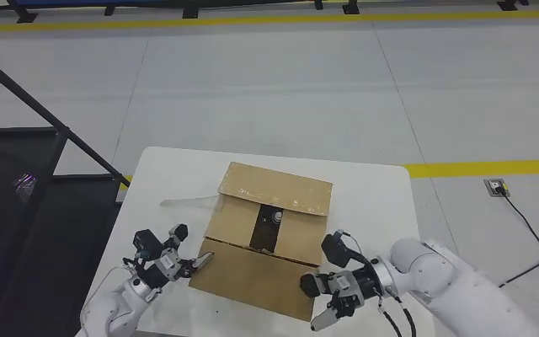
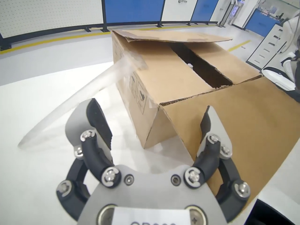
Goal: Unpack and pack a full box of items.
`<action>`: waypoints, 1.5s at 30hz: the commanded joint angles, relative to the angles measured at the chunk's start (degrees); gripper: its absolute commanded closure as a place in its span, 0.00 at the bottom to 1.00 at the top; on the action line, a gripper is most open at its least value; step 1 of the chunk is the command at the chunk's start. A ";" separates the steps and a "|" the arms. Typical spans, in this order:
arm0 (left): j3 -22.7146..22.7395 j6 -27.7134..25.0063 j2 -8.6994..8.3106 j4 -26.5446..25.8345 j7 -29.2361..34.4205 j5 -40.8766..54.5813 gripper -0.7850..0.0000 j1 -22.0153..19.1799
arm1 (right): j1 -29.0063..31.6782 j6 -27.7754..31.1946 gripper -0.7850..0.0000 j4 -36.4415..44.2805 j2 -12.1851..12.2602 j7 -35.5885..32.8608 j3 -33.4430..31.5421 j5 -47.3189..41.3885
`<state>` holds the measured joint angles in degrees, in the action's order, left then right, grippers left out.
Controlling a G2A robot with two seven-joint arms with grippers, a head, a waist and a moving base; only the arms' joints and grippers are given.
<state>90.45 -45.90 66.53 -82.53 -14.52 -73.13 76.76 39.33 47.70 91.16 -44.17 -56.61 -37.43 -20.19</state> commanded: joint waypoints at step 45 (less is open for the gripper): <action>-11.09 2.72 0.00 0.29 -2.62 -2.90 0.00 -2.75 | 0.26 -26.00 0.00 -9.24 -1.29 15.91 -2.43 -24.90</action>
<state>79.49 -43.13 66.55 -82.25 -17.11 -76.03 74.03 39.73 22.71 82.28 -45.26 -41.47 -39.75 -45.57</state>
